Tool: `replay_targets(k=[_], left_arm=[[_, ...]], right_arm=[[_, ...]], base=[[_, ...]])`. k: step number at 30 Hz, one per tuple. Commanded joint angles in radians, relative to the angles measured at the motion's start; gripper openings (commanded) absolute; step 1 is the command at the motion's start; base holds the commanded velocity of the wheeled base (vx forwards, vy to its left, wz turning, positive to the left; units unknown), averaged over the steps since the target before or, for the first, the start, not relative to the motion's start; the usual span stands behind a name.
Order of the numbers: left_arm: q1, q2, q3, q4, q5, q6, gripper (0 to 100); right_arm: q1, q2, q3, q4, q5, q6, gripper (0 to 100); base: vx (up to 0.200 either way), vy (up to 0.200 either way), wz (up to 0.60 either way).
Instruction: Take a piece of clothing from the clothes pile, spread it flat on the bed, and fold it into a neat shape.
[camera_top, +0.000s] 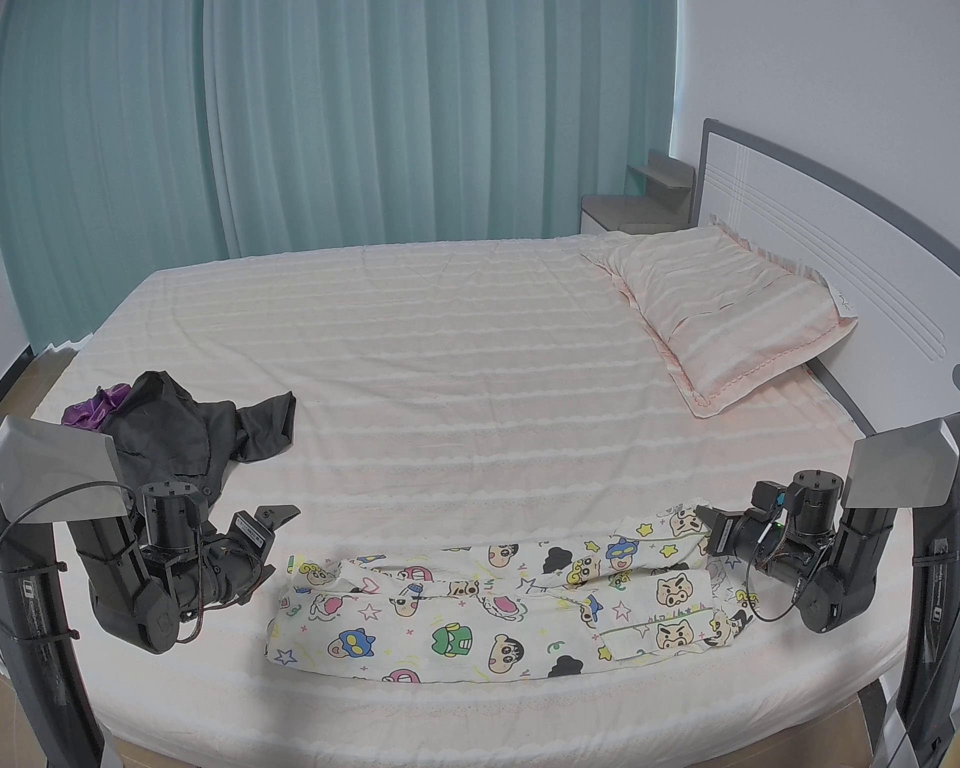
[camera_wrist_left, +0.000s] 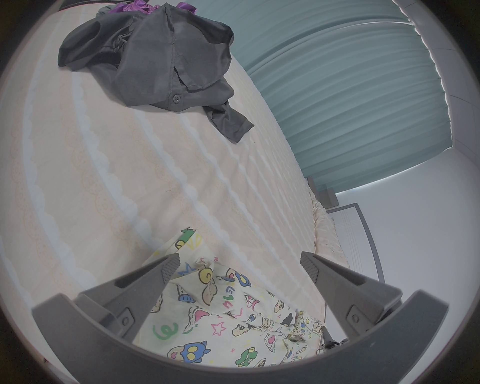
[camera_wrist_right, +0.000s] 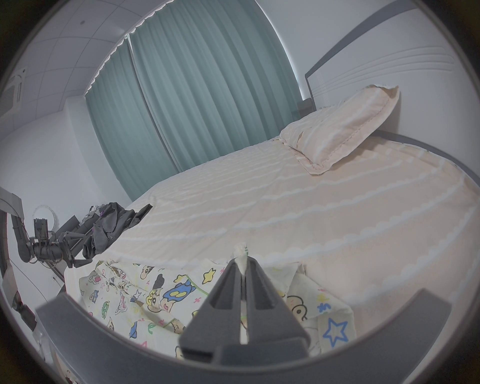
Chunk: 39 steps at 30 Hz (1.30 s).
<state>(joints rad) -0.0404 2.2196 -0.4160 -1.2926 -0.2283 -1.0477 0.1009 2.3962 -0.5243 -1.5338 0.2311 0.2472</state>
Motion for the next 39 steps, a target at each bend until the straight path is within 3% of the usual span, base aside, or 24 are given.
replay_targets(k=[1,15,25,26,34,39], left_arm=[[-0.001,0.003,0.0,-0.001,0.0,0.0,100],[0.001,0.003,0.0,0.001,0.0,0.0,100],[-0.001,0.003,0.0,-0.001,0.0,0.0,100],[-0.001,0.003,0.0,-0.001,0.0,0.0,100],[-0.001,0.003,0.0,-0.001,0.0,0.0,100],[-0.001,0.003,0.002,-0.001,0.0,0.0,100]], right_arm=[[-0.001,0.006,-0.014,0.001,0.001,-0.005,0],[0.003,0.058,-0.223,0.187,0.001,-0.025,0],[0.002,0.118,-0.269,0.218,-0.003,-0.036,0],[0.0,0.118,-0.273,0.227,-0.004,-0.036,100],[-0.049,0.07,-0.258,0.25,-0.044,-0.022,100],[-0.063,0.015,-0.188,0.245,-0.058,0.029,100]], base=[[0.0,0.0,0.0],[0.0,0.0,0.0],[0.0,0.0,0.0],[0.0,0.0,0.0],[0.0,0.0,0.0],[0.0,0.0,0.0]])
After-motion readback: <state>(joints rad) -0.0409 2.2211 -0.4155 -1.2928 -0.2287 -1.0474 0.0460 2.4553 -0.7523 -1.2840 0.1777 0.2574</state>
